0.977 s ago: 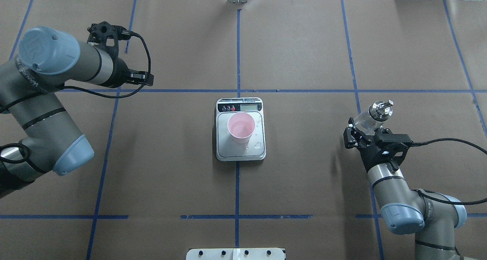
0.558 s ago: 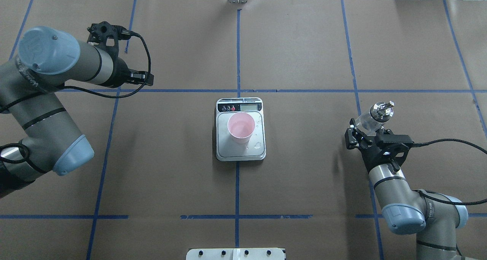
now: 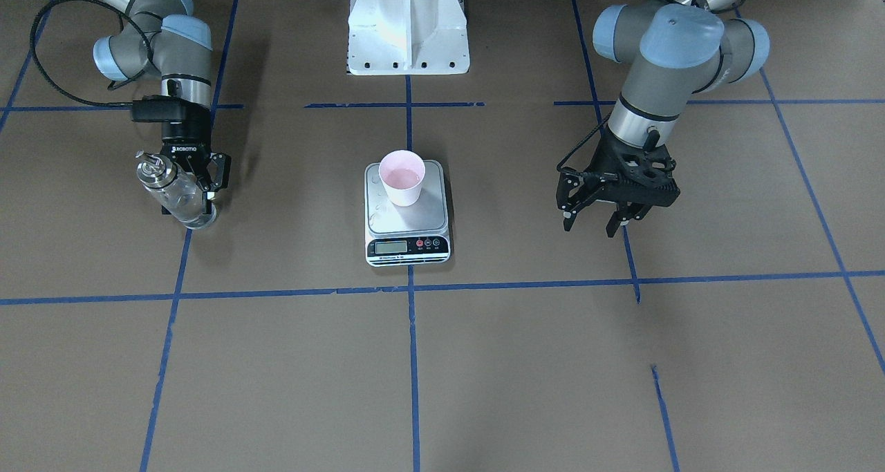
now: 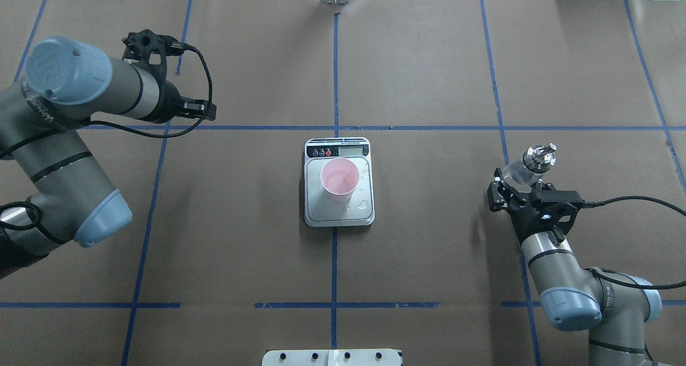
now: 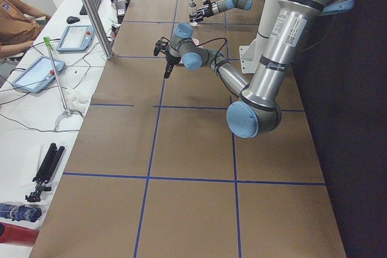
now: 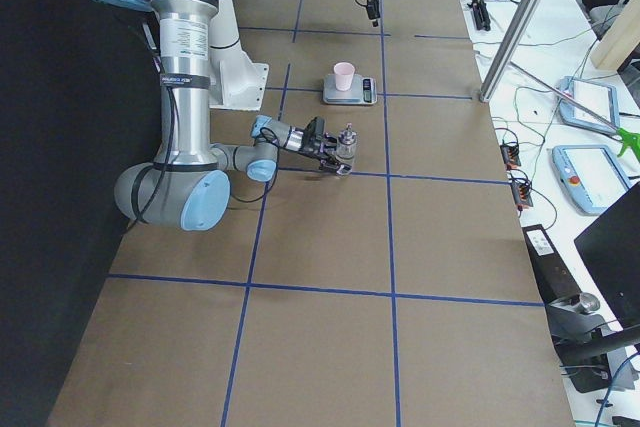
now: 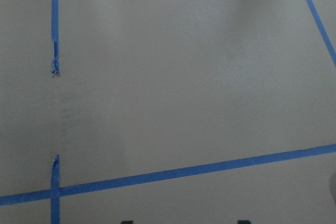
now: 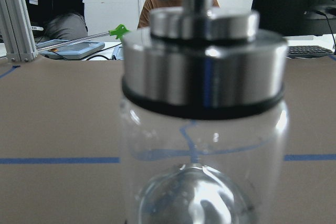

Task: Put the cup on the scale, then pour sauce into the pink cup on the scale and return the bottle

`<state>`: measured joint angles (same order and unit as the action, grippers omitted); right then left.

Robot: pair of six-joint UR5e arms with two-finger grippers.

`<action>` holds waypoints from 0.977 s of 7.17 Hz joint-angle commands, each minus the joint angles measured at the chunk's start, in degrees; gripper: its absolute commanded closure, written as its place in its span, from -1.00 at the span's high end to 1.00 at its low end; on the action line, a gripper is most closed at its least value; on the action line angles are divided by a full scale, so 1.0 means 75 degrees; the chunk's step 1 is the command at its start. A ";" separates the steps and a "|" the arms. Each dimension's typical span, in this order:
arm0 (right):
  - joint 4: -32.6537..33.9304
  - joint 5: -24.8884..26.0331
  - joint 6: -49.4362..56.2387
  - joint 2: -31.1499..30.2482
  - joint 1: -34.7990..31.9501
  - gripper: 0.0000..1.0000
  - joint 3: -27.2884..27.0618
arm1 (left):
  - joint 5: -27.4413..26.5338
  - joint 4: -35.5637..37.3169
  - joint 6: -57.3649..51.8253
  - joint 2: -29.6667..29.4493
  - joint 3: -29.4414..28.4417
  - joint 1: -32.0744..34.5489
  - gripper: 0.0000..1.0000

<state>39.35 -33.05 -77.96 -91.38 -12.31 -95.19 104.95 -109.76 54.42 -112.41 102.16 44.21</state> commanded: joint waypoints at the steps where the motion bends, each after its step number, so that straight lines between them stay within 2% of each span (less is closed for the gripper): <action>1: 0.0003 0.0011 0.0000 0.0032 0.0024 -1.00 0.0000 | -0.0001 0.0010 0.0009 0.0000 0.0020 0.0000 0.45; 5: 0.0026 0.0012 0.0012 0.0044 0.0165 -1.00 -0.0011 | -0.0001 0.0022 0.0009 0.0000 0.0031 0.0000 0.45; 6: 0.0026 0.0023 0.0012 0.0044 0.0200 0.98 0.0012 | -0.0001 0.0022 0.0009 0.0000 0.0020 0.0000 0.45; 7: 0.0026 0.0012 0.0023 0.0044 0.0212 1.00 0.0035 | -0.0001 0.0022 0.0009 0.0000 0.0031 0.0000 0.46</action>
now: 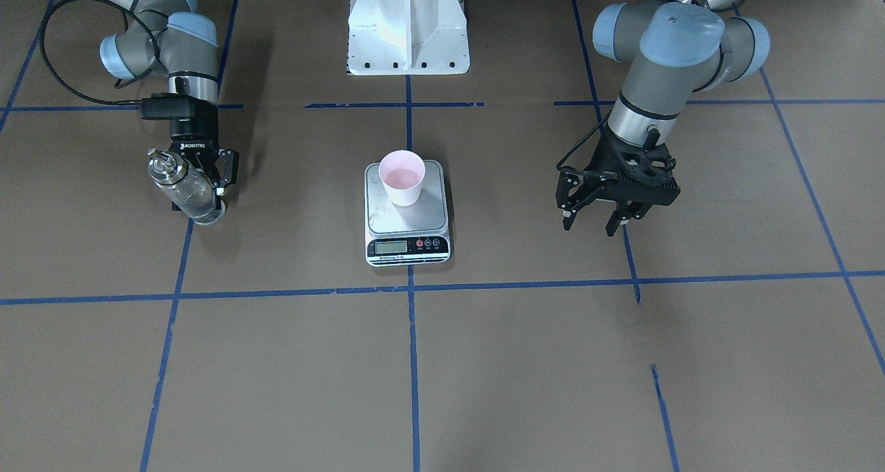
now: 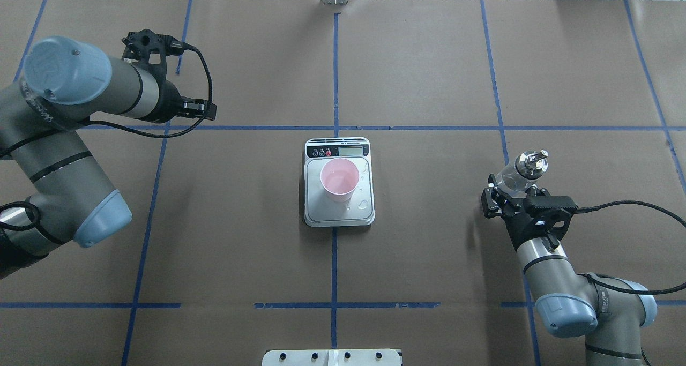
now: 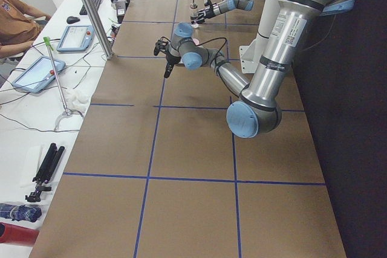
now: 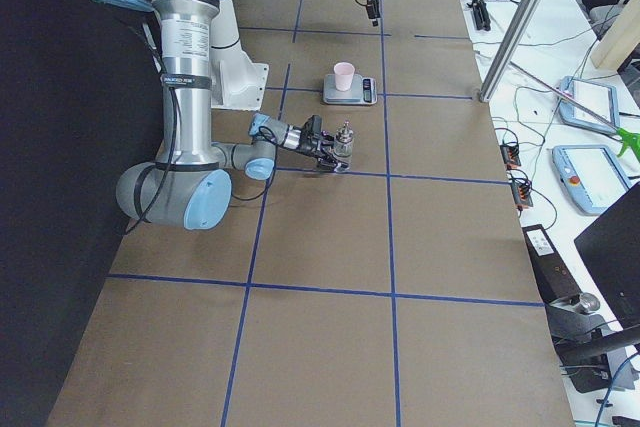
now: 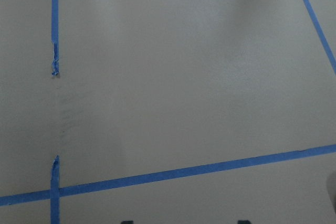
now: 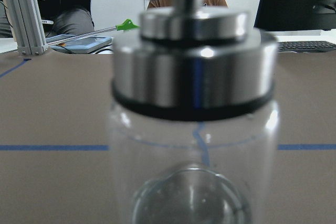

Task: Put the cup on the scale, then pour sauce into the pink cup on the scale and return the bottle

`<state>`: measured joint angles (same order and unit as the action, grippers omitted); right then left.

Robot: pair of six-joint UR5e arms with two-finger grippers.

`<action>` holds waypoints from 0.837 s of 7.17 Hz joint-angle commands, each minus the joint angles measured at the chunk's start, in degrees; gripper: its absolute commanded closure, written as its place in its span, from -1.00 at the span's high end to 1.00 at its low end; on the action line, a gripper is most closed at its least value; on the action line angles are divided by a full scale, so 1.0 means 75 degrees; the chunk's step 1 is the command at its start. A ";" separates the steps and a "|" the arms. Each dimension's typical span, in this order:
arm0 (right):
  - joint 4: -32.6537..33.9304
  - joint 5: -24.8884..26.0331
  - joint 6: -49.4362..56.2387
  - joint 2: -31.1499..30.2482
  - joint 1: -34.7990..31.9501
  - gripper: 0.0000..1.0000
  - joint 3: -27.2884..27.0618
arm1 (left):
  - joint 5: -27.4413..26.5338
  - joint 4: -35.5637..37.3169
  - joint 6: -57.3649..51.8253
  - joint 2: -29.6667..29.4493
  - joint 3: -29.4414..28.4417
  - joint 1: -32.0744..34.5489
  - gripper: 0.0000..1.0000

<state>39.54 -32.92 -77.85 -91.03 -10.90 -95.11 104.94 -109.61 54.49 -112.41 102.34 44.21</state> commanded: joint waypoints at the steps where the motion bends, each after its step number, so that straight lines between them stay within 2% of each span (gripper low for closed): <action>1: 0.0012 -0.0005 0.0009 -0.0015 0.0024 1.00 0.0014 | 0.0000 0.0013 0.0000 0.0000 -0.0005 0.0000 0.46; 5: -0.0046 0.0299 -0.0003 -0.0190 0.0503 1.00 -0.0103 | 0.0000 0.0013 0.0257 0.0000 0.0006 0.0000 0.46; 6: -0.0104 0.0427 -0.0003 -0.0516 0.0690 1.00 -0.0127 | 0.0000 0.0013 0.0281 0.0000 0.0007 0.0000 0.46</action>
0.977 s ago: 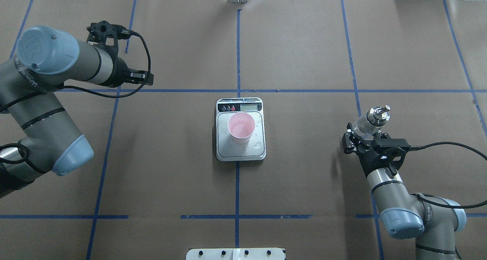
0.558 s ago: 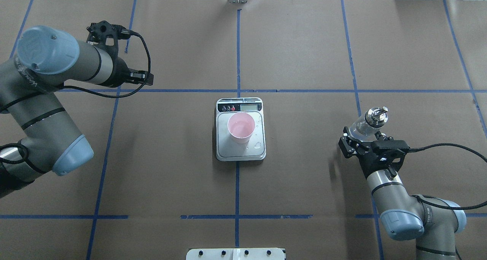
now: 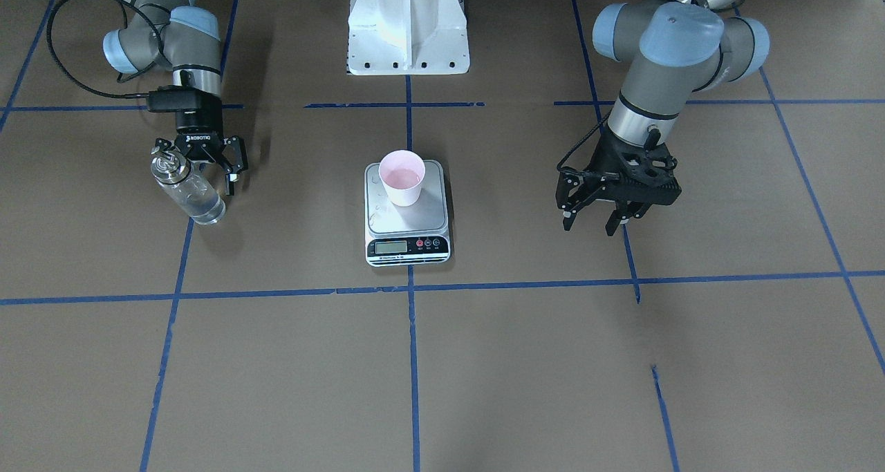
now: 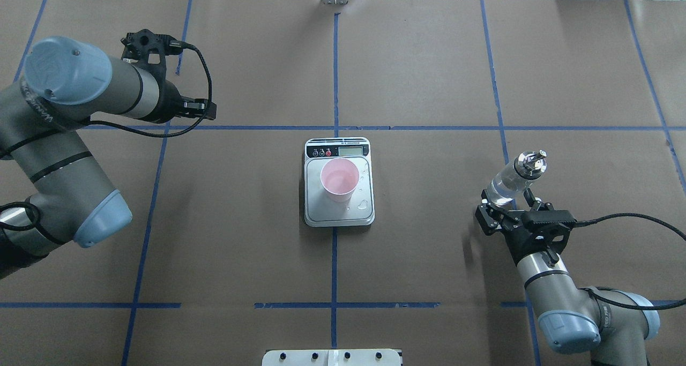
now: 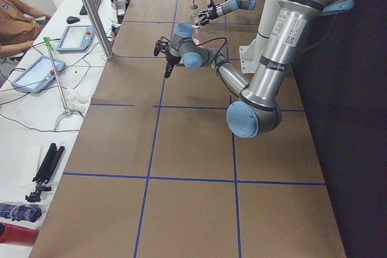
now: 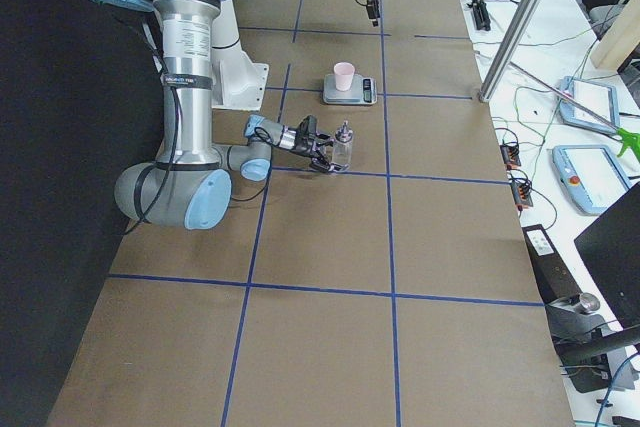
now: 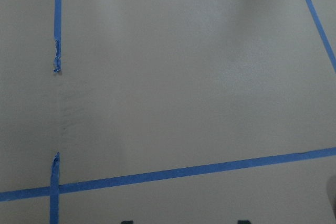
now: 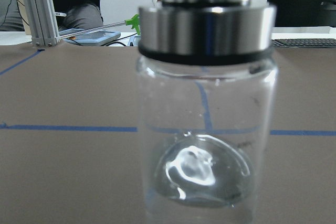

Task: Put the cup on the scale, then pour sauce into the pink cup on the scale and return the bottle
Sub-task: 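Lower the glass bottle onto the table with the right gripper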

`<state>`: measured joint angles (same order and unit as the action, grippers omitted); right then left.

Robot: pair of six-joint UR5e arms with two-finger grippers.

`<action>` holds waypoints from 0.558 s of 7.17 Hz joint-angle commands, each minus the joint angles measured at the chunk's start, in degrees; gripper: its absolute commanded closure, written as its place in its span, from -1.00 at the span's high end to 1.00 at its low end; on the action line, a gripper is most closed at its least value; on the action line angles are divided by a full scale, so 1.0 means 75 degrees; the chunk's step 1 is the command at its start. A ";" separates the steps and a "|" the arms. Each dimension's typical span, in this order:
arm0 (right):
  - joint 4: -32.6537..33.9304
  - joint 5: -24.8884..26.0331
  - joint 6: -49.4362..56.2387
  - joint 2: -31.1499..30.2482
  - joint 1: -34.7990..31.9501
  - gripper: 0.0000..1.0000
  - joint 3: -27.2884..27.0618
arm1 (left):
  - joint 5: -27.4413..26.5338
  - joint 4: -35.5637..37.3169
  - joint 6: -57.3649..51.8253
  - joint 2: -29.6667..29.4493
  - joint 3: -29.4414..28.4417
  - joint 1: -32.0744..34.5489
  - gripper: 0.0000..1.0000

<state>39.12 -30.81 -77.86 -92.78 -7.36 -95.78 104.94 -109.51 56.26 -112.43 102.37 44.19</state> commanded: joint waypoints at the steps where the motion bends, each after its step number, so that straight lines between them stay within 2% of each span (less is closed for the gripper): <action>1: -0.0210 0.0171 -0.0002 -0.0669 0.0486 1.00 -0.0398 | 0.0000 0.0012 0.0092 0.0002 0.0038 -0.0008 0.46; 3: -0.0386 0.0323 -0.0037 -0.0965 0.0990 1.00 -0.0565 | 0.0012 0.0012 0.0244 0.0002 0.0062 -0.0020 0.46; 4: -0.0910 0.0335 -0.0025 -0.1314 0.1213 1.00 -0.0565 | 0.0012 0.0012 0.0268 0.0002 0.0085 -0.0020 0.46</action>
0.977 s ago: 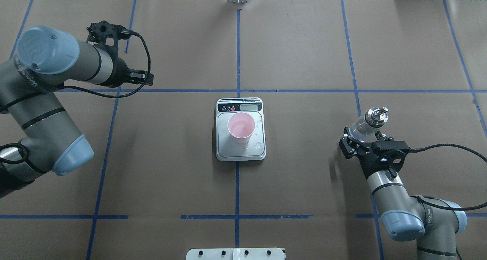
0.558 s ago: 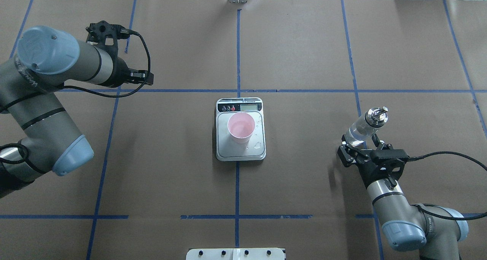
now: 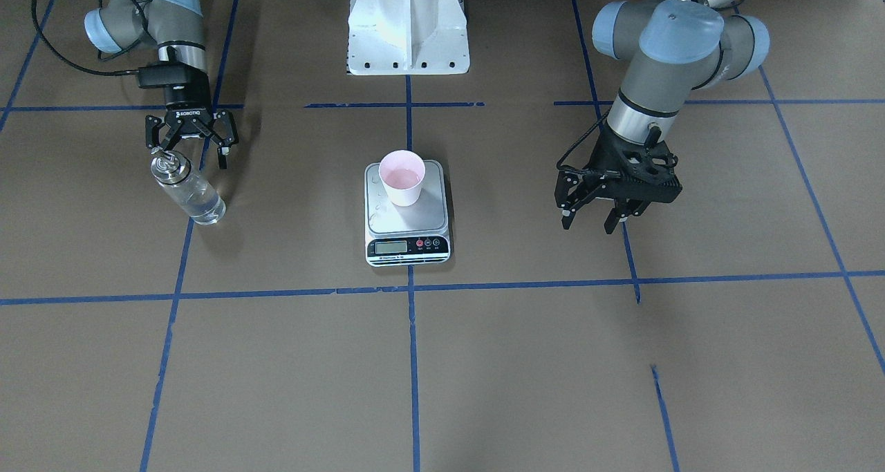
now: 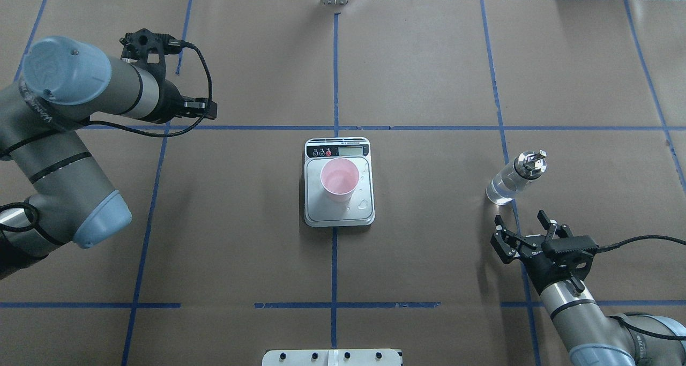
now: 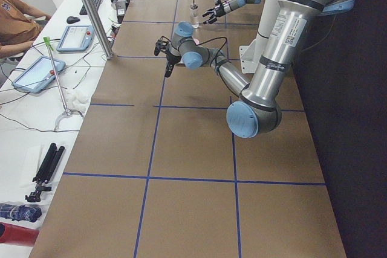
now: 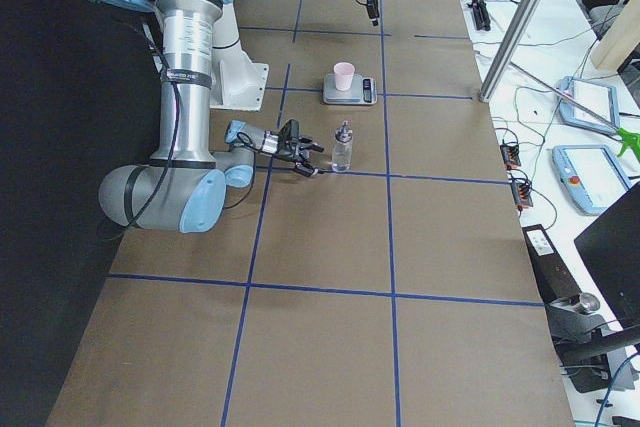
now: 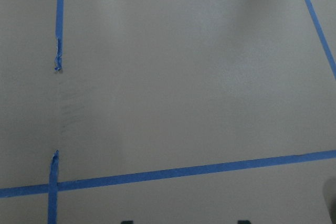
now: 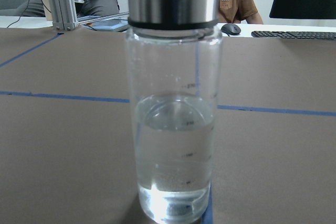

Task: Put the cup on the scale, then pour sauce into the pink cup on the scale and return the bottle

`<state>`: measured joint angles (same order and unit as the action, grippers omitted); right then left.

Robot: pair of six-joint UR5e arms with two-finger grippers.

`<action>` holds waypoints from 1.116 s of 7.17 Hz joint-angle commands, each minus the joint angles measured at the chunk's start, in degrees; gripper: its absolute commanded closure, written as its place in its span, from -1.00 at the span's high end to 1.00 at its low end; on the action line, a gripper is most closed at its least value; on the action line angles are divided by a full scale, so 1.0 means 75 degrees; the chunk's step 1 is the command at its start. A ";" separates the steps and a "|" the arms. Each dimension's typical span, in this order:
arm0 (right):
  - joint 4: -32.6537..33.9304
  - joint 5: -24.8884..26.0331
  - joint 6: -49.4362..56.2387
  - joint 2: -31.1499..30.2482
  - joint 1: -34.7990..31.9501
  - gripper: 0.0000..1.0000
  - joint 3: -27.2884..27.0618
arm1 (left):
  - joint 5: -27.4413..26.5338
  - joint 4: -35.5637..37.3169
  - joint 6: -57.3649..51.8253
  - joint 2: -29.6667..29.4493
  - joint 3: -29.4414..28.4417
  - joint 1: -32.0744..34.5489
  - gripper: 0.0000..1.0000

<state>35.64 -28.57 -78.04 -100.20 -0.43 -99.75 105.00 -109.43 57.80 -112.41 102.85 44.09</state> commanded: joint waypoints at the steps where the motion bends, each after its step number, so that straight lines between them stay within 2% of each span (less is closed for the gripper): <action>1: -0.1507 -0.0068 0.0011 -0.1105 0.0420 1.00 -0.0024 | 0.0027 0.0001 0.0260 0.0000 0.0091 -0.0100 0.46; 2: -0.2330 -0.0360 0.0046 -0.1600 0.0421 1.00 -0.0012 | 0.0004 0.0035 0.0866 0.0012 0.0335 -0.0507 0.46; 3: -0.2651 -0.0606 0.0337 -0.1779 0.0398 1.00 -0.0012 | 0.0004 0.0059 0.1452 0.0000 0.0628 -0.0836 0.46; 5: -0.3646 -0.1156 0.0935 -0.2048 0.0281 1.00 0.0081 | 0.0004 0.0909 0.2066 -0.0244 0.1261 -0.1376 0.46; 6: -0.3709 -0.1774 0.0995 -0.2073 -0.0288 1.00 0.0082 | -0.0007 0.1007 0.2032 -0.0223 0.1356 -0.1378 0.46; 7: -0.3709 -0.3184 0.1796 -0.2062 -0.1535 1.00 0.0082 | 0.0004 0.1008 0.1719 -0.0072 0.1404 -0.1308 0.45; 8: -0.3686 -0.4939 0.2257 -0.1969 -0.2940 1.00 0.0082 | 0.0004 0.1020 0.0869 0.0034 0.1462 -0.1145 0.45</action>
<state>8.09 -51.53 -65.80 -115.44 -10.94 -99.17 105.01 -102.08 69.87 -113.08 113.20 34.50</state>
